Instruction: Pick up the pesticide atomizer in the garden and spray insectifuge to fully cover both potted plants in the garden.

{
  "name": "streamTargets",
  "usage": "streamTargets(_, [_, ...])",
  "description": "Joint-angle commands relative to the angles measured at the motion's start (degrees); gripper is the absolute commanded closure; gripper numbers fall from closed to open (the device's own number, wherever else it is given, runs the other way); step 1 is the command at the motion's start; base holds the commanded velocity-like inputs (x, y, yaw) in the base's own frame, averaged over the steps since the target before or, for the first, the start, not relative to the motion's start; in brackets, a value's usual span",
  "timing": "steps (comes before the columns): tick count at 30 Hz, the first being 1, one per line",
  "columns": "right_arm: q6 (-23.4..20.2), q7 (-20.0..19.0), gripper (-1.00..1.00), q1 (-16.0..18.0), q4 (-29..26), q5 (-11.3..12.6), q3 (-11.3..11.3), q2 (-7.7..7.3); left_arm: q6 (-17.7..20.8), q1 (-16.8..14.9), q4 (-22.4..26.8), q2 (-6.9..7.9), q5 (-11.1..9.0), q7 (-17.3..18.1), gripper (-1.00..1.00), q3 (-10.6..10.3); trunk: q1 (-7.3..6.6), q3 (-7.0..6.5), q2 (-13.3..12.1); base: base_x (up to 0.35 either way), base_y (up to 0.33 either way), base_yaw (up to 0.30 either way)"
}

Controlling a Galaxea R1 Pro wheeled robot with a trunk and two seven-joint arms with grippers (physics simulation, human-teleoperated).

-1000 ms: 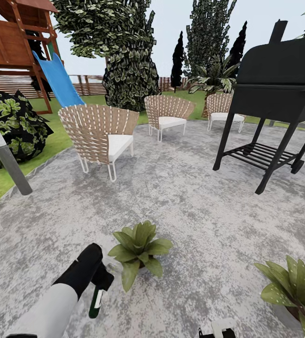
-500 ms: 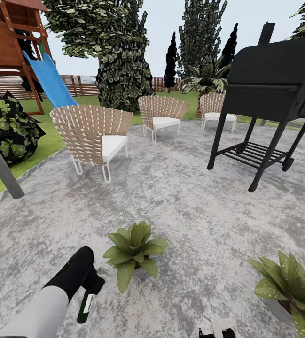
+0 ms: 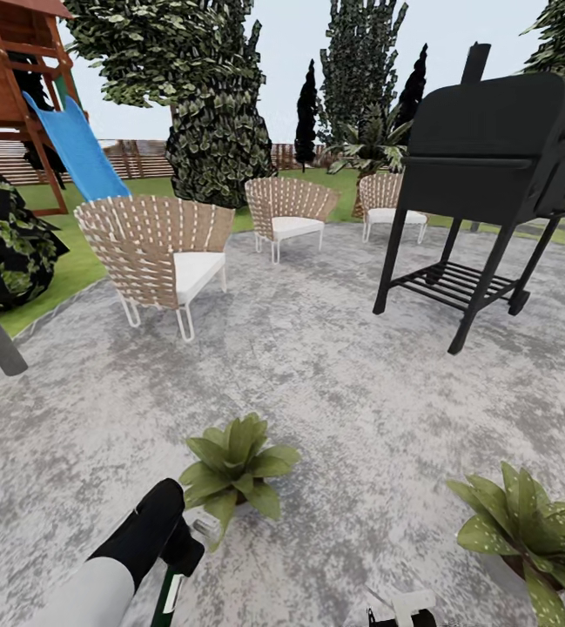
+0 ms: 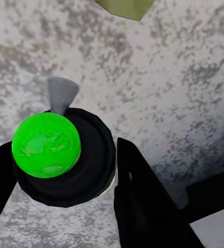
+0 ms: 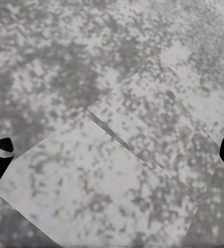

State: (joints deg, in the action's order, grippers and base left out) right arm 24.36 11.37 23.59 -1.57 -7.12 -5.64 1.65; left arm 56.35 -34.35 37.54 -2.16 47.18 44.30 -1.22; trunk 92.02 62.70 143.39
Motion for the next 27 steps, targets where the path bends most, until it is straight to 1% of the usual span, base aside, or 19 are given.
streamTargets(1, [-0.01,0.62,-1.0,0.05,0.08,-0.43,-0.42,0.02,0.15,-0.01,0.09,0.03,0.62,0.55,1.0,-0.07,-0.01,0.05,0.02,0.003,-0.007,-0.134])
streamTargets(3, [-0.01,0.66,-1.0,0.05,0.08,-0.43,-0.42,0.02,0.08,0.23,-0.5,0.21,0.88,0.32,1.0,-0.04,-0.01,0.05,0.02,0.001,-0.003,-0.057])
streamTargets(6, [-0.01,0.62,-1.0,0.05,0.06,-0.44,-0.42,0.02,-0.06,2.81,-0.26,1.73,0.73,0.36,1.0,0.36,-0.01,0.05,0.02,0.0,0.0,-0.008])
streamTargets(9, [-0.01,0.66,-1.0,0.05,-0.05,-0.37,-0.42,0.15,0.0,3.66,-0.32,2.43,0.8,0.54,1.0,0.53,-0.01,0.06,0.02,0.0,0.0,-0.001])
streamTargets(11, [-0.01,0.66,-1.0,0.05,-0.08,-0.36,-0.42,0.18,0.04,3.7,-0.06,2.61,0.81,0.56,1.0,0.47,-0.01,0.15,0.02,0.0,0.0,0.0])
streamTargets(12, [-0.01,0.67,-1.0,0.05,-0.09,-0.35,-0.4,0.12,0.19,3.27,0.1,2.67,0.81,0.53,1.0,0.31,-0.01,0.23,0.02,0.0,0.0,0.0])
streamTargets(14, [-0.01,0.67,-1.0,0.05,-0.1,-0.35,-0.42,0.14,0.58,2.47,0.22,2.31,0.76,0.53,1.0,0.27,-0.01,0.41,0.02,0.0,0.0,0.0])
streamTargets(15, [-0.01,0.67,-1.0,0.05,-0.1,-0.35,-0.42,0.15,0.79,0.72,0.24,2.05,0.7,0.52,1.0,0.21,-0.01,0.5,0.02,0.0,0.0,0.0])
streamTargets(17, [-0.01,0.67,-1.0,0.05,-0.1,-0.35,-0.42,0.17,0.95,-1.84,-0.05,2.28,0.56,0.52,1.0,0.15,-0.01,0.68,0.02,0.0,0.0,0.0])
streamTargets(19, [-0.07,0.67,-1.0,0.05,-0.1,-0.35,-0.41,0.15,1.02,-4.08,0.03,2.98,0.57,0.53,1.0,0.11,-0.01,0.77,0.02,0.0,0.0,0.0])
streamTargets(20, [-0.08,0.65,-1.0,0.05,-0.04,-0.38,-0.42,0.13,1.03,-4.43,0.09,3.94,0.63,0.53,1.0,0.14,-0.01,0.79,0.02,0.0,0.0,0.0])
streamTargets(22, [-0.1,0.56,-1.0,0.05,0.04,-0.46,-0.42,0.05,0.96,-4.75,0.1,5.31,0.54,0.53,1.0,0.14,-0.01,0.8,0.02,0.0,0.0,0.0])
streamTargets(23, [-0.1,0.51,-1.0,0.05,0.07,-0.51,-0.47,0.0,0.83,-4.49,0.08,5.54,0.55,0.56,1.0,0.04,-0.01,0.8,0.02,0.0,0.0,0.0])
streamTargets(25, [-0.1,0.45,-1.0,0.05,0.08,-0.52,-0.5,0.0,0.95,-4.72,0.08,5.0,0.55,0.62,1.0,0.07,-0.01,0.8,0.02,0.0,0.0,0.0])
streamTargets(26, [-0.1,0.43,-1.0,0.05,0.08,-0.52,-0.51,-0.04,1.01,-4.91,0.14,4.35,0.55,0.9,1.0,0.03,-0.01,0.8,0.02,0.0,0.0,0.0])
streamTargets(27, [-0.1,0.41,-1.0,0.05,0.08,-0.53,-0.51,-0.04,1.08,-5.24,0.2,3.37,0.61,2.06,1.0,-0.56,-0.01,0.8,0.02,0.0,0.0,0.0])
